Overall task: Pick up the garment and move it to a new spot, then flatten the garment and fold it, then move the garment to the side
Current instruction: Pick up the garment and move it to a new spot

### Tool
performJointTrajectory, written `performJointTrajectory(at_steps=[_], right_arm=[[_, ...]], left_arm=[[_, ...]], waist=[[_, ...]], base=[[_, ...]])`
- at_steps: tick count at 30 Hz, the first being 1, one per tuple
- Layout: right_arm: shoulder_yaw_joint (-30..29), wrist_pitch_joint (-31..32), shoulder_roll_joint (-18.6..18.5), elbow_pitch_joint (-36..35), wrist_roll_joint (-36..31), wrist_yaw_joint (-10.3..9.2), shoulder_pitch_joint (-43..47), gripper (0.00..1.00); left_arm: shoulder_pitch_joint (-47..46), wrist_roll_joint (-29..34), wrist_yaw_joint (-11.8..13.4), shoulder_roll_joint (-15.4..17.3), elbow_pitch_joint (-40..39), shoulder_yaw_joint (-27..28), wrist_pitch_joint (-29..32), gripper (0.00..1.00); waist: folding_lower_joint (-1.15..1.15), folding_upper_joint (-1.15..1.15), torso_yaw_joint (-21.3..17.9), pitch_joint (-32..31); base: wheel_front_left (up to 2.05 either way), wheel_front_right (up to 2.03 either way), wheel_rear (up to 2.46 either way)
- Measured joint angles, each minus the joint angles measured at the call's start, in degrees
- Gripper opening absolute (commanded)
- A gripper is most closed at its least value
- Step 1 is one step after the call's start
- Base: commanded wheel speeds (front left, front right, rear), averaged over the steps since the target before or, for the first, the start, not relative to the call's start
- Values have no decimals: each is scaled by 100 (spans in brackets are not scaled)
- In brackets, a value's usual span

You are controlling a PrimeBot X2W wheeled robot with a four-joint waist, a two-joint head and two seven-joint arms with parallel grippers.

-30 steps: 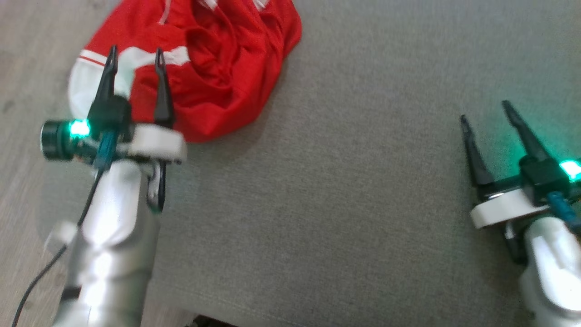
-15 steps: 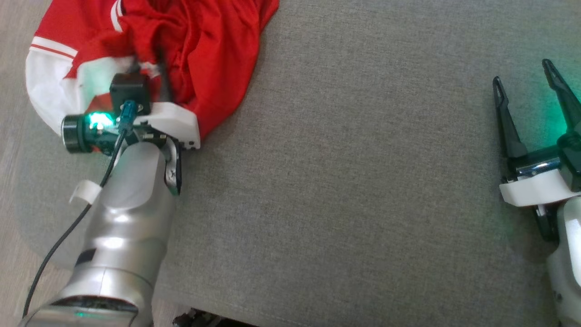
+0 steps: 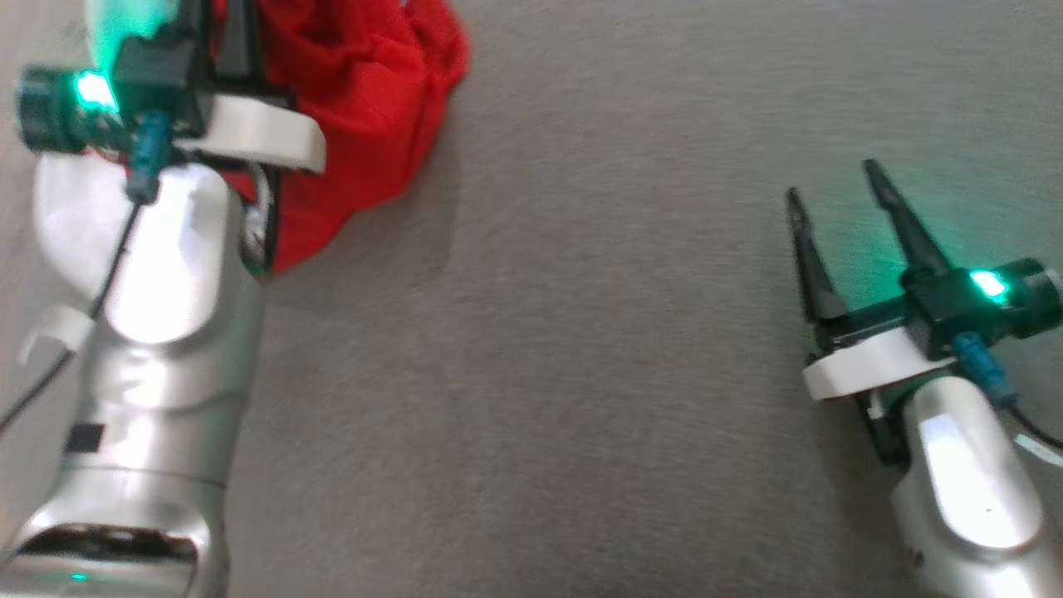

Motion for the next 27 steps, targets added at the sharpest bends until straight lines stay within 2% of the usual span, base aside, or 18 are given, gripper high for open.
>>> performJointTrajectory(at_steps=[3,8,9,10,14,22,27], right_arm=[[63,0,163,30,90,0,-1,100],[78,0,415,44,232,0,2,100],[82,0,436,46,266,0,7,100],[82,0,436,46,266,0,7,100],[159,0,454,59,432,0,69,100],[361,1,480,4,1004,0,177,100],[517,1,489,-62,1206,0,171,100]], left_arm=[[-190,116,-186,154,-468,-176,68,0],[-743,169,-581,282,-1235,-436,721,0],[-833,171,-639,290,-1358,-482,837,0],[-833,171,-639,290,-1358,-482,837,0],[-1076,13,-861,245,-1678,-603,1267,0],[-1123,-794,-1059,-88,-1667,-878,1673,0],[-211,-1051,-1109,-5,-936,-1344,1815,0]], waist=[[-1,0,-371,-193],[-1,0,-1130,-475],[-1,0,-1293,-525],[-1,0,-1293,-525],[-1,0,-1970,-713],[-1,0,-3198,-958],[-1,0,-3663,-919]], base=[[0,0,0],[0,0,0],[0,0,0],[0,0,0],[0,0,0],[0,0,0],[0,0,0]])
